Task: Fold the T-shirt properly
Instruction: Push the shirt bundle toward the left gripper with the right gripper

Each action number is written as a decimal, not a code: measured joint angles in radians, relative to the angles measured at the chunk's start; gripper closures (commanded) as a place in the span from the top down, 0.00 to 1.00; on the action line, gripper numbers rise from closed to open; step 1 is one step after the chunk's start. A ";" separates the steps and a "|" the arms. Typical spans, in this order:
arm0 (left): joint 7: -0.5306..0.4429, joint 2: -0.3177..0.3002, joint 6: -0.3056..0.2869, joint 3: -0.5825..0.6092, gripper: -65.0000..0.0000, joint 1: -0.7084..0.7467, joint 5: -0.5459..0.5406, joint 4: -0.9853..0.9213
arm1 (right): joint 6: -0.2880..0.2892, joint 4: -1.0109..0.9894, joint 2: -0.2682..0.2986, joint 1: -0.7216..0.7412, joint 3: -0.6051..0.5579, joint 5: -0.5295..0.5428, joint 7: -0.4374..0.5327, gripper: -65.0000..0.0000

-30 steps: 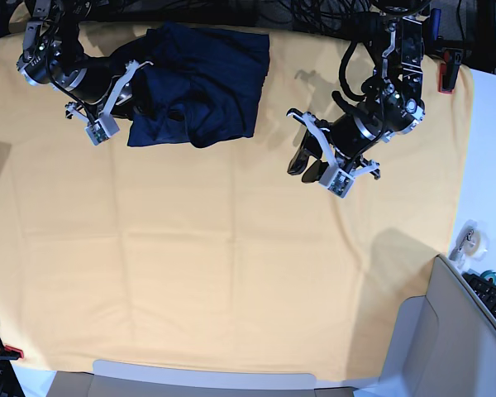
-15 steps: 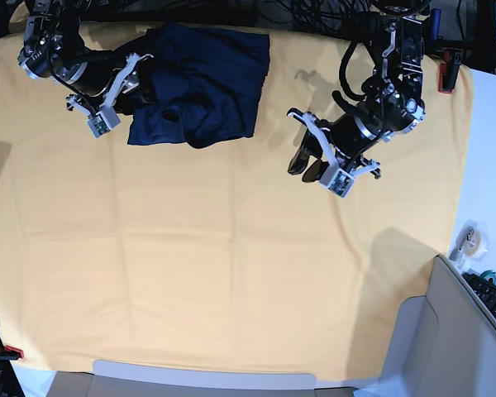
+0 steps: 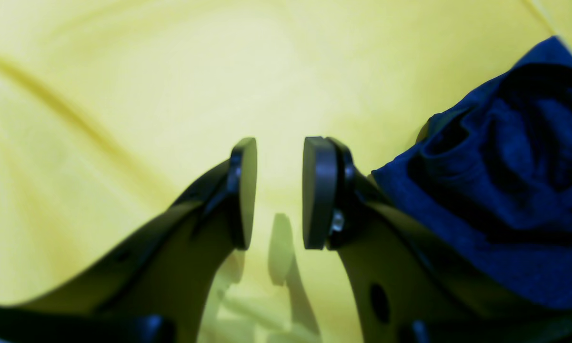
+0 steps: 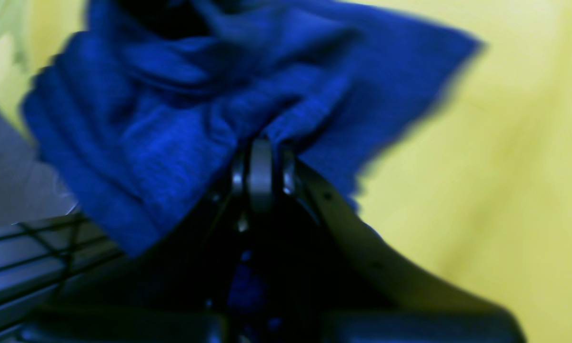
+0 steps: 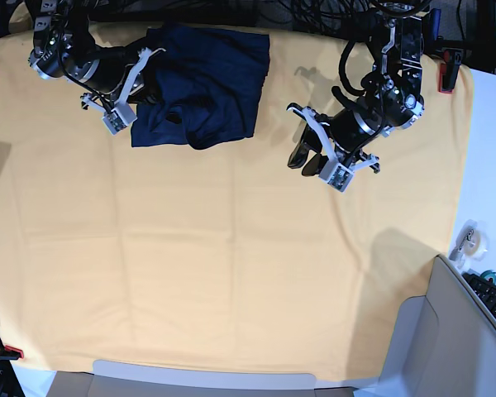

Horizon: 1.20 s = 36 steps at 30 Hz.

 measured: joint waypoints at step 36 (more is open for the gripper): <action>0.000 0.000 0.000 -0.003 0.25 -0.006 0.000 0.000 | 0.000 -0.078 0.091 0.241 -0.582 -0.010 -0.003 0.01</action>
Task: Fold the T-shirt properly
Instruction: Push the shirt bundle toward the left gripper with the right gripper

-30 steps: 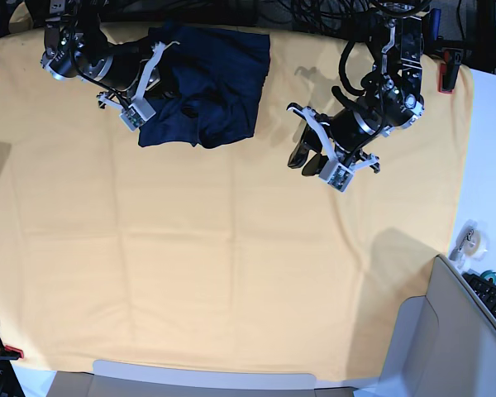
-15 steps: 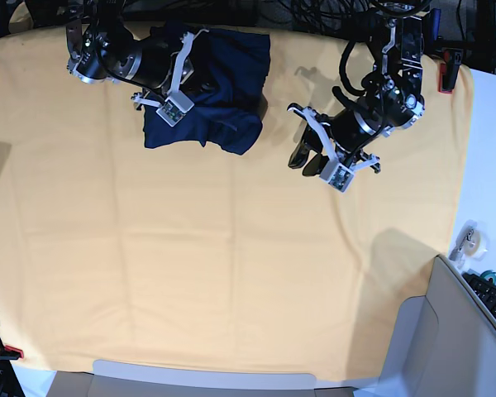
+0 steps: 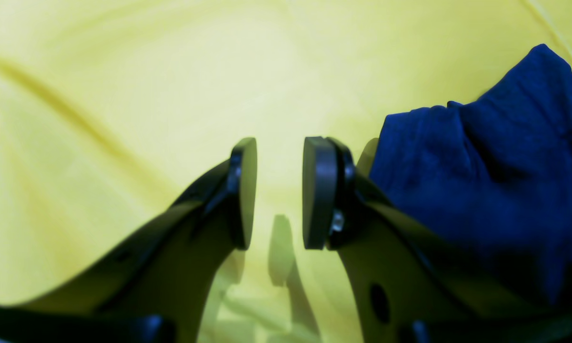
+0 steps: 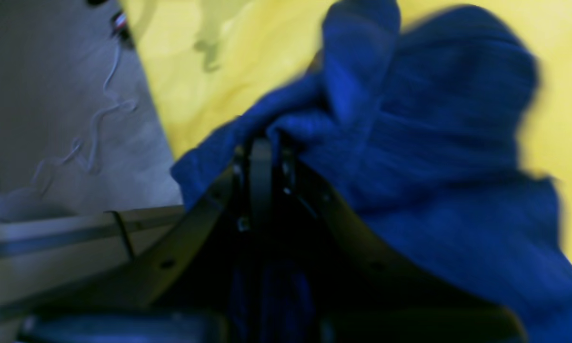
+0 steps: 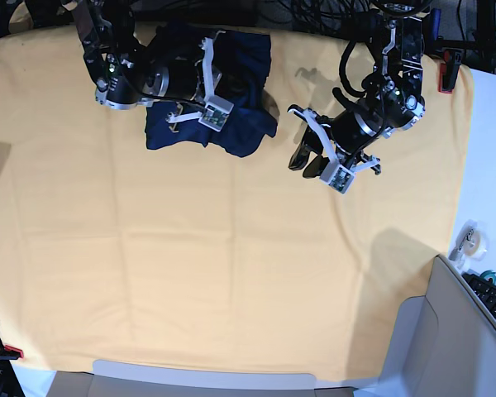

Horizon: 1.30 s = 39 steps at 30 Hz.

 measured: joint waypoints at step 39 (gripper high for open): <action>0.000 0.000 0.000 -0.001 0.25 0.000 0.000 0.000 | 0.000 0.011 -0.012 0.171 -0.115 0.014 0.006 0.49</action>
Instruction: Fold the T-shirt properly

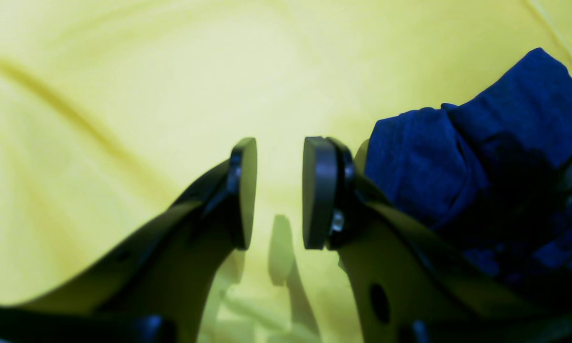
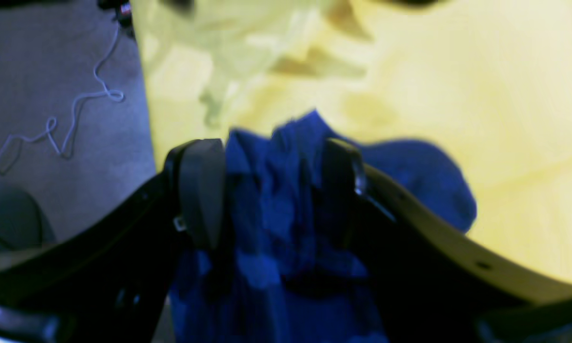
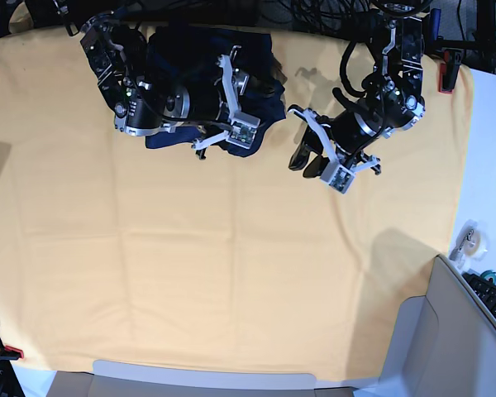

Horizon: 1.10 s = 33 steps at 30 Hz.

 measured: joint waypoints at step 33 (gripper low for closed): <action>0.000 0.000 0.000 0.003 0.25 0.000 0.000 0.000 | 0.000 0.058 0.172 -0.180 0.103 -0.173 -0.119 0.00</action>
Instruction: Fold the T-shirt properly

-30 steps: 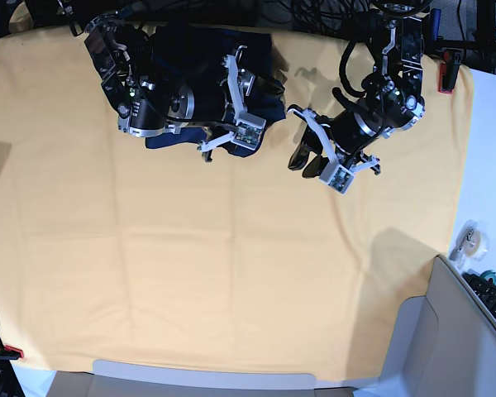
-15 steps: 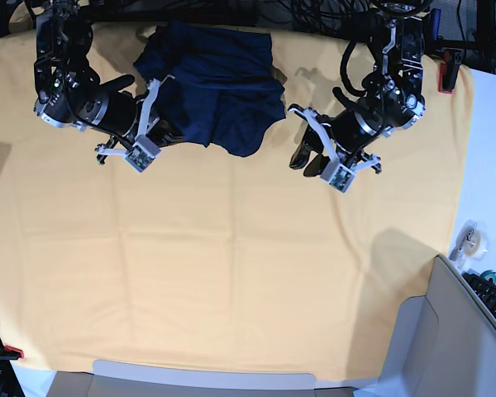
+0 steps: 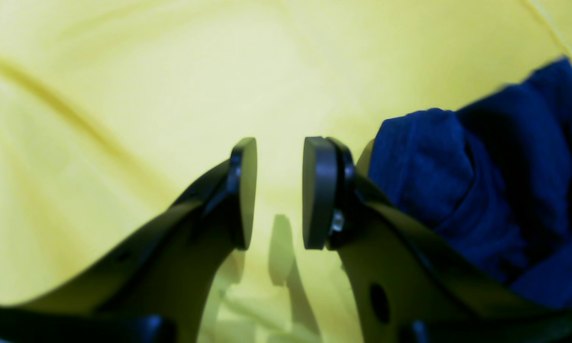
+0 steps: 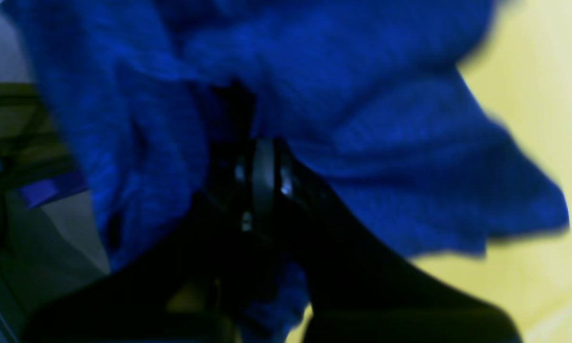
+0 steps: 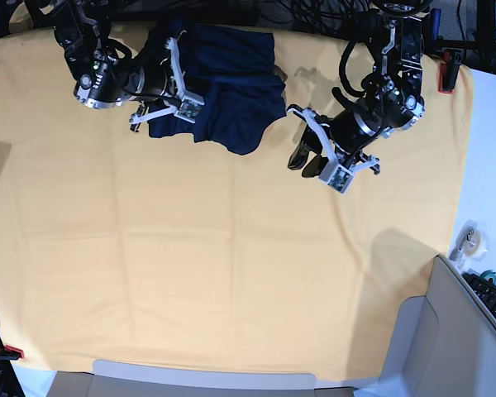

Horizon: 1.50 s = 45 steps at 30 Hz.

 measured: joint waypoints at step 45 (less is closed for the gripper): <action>0.226 -0.210 -0.003 0.830 0.00 -0.270 0.000 0.138 | 0.003 -0.146 -0.138 -0.013 0.410 0.011 0.004 0.00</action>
